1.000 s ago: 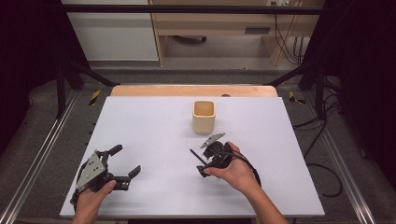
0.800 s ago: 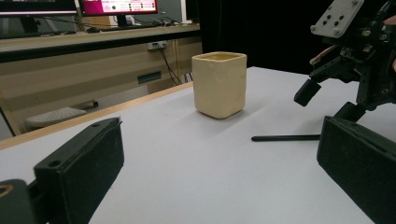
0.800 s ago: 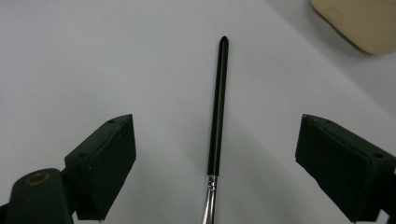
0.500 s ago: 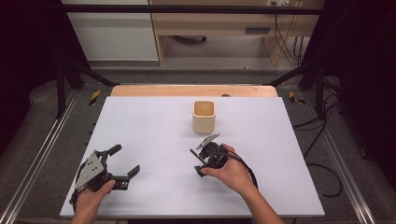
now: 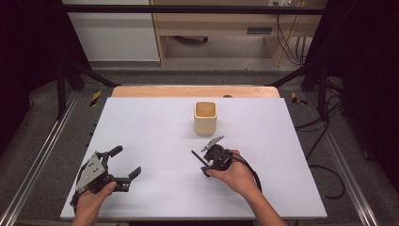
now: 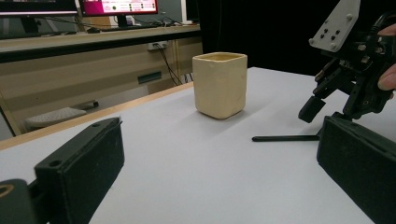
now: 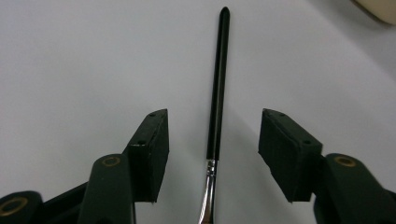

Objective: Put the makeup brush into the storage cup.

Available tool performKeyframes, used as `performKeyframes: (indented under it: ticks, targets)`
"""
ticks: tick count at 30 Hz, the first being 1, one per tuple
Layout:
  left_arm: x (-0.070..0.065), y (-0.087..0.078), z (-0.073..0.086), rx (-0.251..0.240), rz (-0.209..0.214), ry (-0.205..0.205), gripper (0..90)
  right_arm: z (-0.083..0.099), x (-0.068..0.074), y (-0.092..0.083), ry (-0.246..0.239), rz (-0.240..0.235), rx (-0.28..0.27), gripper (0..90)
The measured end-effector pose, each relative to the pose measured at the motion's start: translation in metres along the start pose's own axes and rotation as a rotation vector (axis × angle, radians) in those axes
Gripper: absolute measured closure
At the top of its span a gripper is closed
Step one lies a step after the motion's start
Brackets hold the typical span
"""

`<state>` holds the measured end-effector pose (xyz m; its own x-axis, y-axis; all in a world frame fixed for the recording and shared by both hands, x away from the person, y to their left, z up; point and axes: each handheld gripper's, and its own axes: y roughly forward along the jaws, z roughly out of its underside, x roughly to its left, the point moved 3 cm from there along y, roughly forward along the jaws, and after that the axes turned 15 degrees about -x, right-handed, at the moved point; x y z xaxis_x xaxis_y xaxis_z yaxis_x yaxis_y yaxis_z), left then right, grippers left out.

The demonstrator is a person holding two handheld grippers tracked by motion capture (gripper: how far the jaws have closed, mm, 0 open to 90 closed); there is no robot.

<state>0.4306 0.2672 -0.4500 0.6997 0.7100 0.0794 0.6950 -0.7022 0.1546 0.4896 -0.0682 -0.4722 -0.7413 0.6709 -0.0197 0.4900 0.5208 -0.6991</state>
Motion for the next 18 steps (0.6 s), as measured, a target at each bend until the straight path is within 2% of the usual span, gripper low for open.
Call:
performKeyframes:
  ticks: [18]
  targets:
    - [0.0, 0.0006, 0.0005, 0.002, 0.002, 0.002, 0.6, 0.0093, -0.0013, 0.0016, 0.012, -0.003, 0.028, 70.2]
